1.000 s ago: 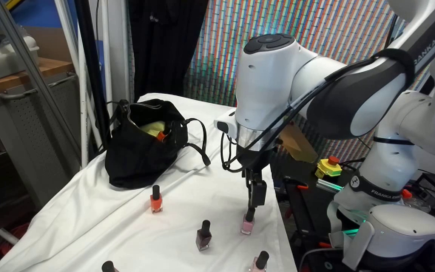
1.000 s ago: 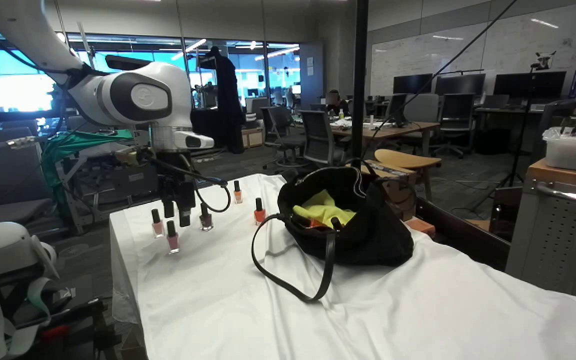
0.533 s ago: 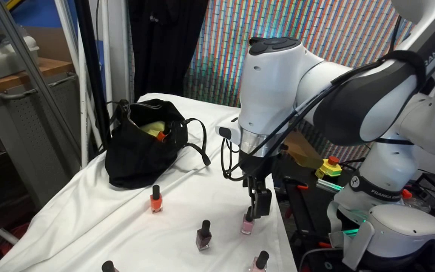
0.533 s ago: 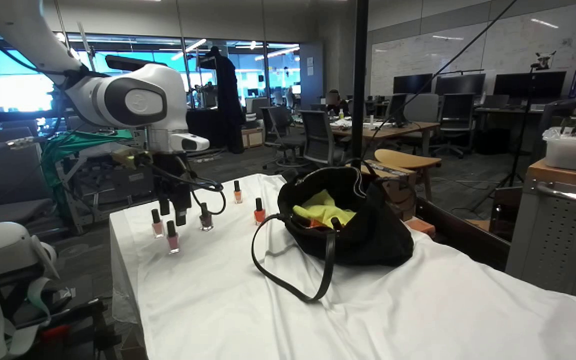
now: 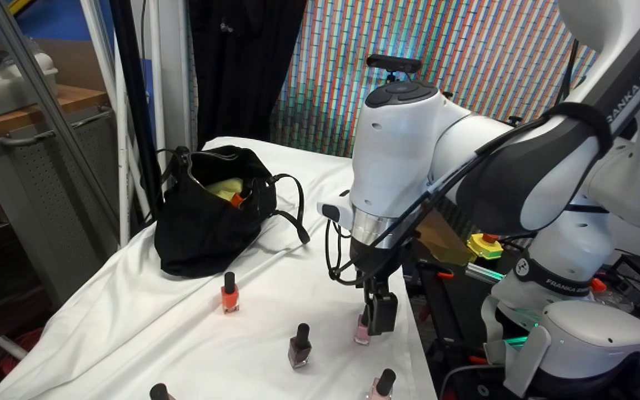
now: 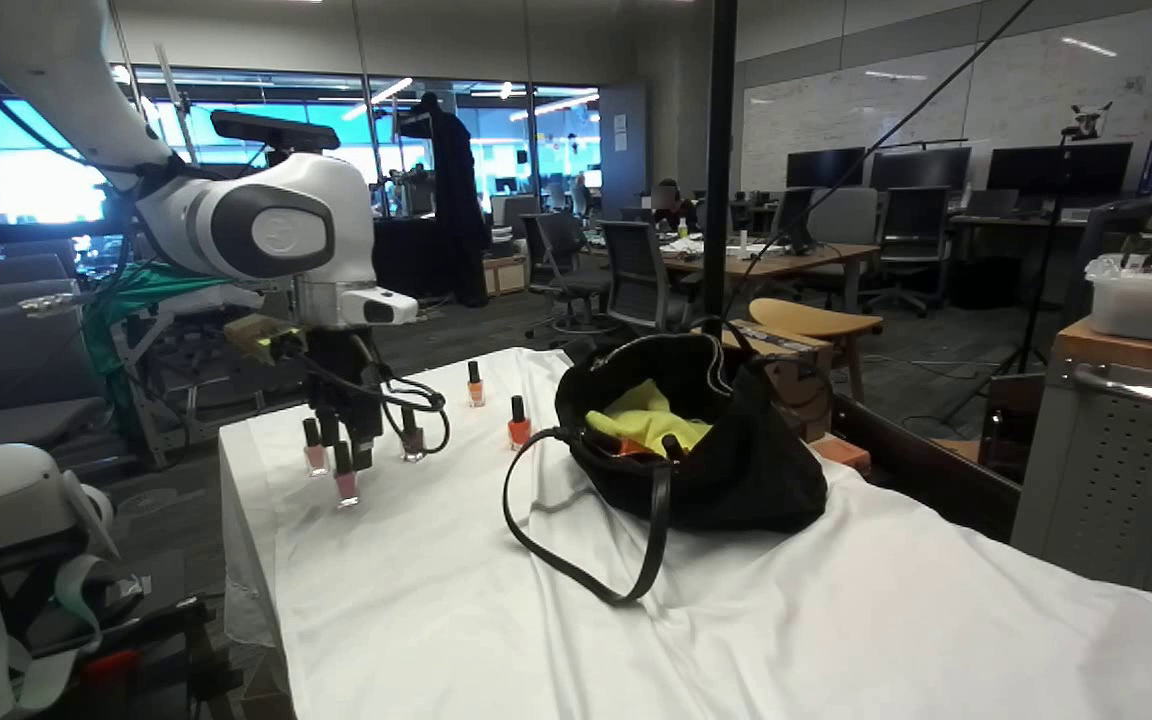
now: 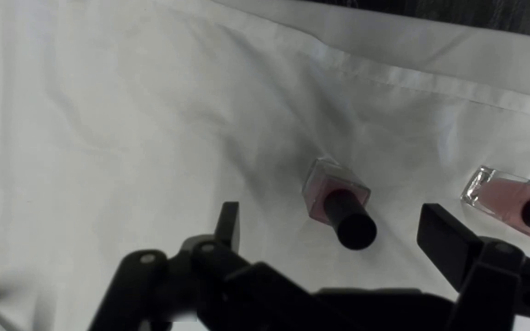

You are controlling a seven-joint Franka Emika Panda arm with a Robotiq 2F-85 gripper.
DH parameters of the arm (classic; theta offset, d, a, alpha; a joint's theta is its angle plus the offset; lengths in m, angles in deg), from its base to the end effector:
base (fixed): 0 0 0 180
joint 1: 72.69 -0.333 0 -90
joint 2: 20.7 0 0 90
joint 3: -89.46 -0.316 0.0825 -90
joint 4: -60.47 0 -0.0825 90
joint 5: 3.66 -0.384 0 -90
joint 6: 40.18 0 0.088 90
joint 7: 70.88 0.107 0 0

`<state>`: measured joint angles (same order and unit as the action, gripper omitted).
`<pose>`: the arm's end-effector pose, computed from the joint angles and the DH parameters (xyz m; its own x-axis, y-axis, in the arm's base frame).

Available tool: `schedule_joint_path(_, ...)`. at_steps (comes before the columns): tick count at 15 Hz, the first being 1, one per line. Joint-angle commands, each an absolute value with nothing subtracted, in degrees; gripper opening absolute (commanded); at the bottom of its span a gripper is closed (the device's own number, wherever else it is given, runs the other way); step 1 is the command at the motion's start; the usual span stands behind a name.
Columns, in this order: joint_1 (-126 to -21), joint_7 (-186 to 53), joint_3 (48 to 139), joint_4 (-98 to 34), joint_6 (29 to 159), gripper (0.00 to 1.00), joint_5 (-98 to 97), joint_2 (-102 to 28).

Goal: Put the nail polish bottles in the bag

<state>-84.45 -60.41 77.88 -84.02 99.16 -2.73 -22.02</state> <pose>0.4123 0.1782 0.2597 0.9663 0.2328 -0.1095 0.2368 -0.9713 0.0248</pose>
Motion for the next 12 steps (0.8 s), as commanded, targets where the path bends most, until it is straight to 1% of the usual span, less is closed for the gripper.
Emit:
schedule_joint_path(1,-85.2,-61.0,77.1,-84.4,102.9,1.00,-5.0,-23.4)
schedule_joint_path(12,-86.1,-56.7,77.2,-86.5,107.8,1.00,-3.3,-25.1)
